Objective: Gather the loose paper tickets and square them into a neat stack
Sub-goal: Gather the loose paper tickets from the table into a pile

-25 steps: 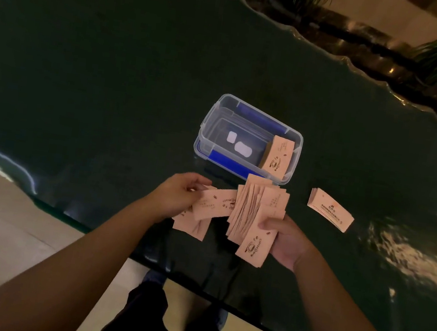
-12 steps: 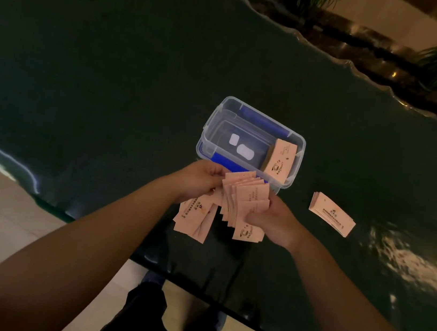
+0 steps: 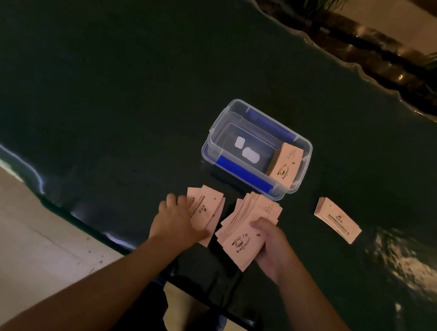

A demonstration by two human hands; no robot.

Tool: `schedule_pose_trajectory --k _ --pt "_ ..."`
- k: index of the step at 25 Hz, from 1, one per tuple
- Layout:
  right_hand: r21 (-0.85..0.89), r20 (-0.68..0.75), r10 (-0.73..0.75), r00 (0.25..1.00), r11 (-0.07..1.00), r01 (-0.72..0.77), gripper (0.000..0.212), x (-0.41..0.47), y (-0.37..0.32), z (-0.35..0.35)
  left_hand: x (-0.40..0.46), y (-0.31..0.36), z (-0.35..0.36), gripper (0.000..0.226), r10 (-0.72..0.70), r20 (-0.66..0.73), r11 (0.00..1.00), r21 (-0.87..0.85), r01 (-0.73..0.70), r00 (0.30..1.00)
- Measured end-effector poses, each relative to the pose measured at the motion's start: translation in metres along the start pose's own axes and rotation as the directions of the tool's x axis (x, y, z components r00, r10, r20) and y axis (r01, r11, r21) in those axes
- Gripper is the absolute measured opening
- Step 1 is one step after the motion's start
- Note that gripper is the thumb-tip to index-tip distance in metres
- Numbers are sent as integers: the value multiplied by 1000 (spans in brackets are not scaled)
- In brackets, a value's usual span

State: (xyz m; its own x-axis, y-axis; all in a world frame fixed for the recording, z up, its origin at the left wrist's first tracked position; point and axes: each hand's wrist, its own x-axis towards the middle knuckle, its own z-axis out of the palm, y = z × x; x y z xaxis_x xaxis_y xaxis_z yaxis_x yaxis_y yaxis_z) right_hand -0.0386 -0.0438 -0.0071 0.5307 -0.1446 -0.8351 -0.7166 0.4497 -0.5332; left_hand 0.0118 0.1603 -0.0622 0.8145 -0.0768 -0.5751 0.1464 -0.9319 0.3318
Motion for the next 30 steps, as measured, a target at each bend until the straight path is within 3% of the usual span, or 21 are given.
schedule_pose_trajectory --k 3,6,10,13,19,26,30 --pt "111 -32 42 999 993 -38 24 2 9 1 0 -3 4 91 -17 -50 997 -70 14 999" --pt "132 -20 49 999 990 -46 25 2 12 1 10 -16 -6 83 -95 13 978 -187 95 995" --pt "127 21 32 999 991 -35 28 1 12 4 17 -35 -18 29 -110 35 949 -292 116 993" --pt "129 47 26 999 991 -32 27 -1 13 9 17 -41 -20 13 -125 -22 923 -370 109 992" --pt "102 61 57 997 993 -63 31 14 29 23 13 -26 -7 38 -40 -9 938 -345 34 999" --pt "22 -49 -22 999 999 23 34 21 36 31 6 2 12 23 106 8 962 -255 -100 994" --pt "101 -88 -37 995 994 46 35 20 41 30 6 9 10 24 53 54 936 -351 -31 997"
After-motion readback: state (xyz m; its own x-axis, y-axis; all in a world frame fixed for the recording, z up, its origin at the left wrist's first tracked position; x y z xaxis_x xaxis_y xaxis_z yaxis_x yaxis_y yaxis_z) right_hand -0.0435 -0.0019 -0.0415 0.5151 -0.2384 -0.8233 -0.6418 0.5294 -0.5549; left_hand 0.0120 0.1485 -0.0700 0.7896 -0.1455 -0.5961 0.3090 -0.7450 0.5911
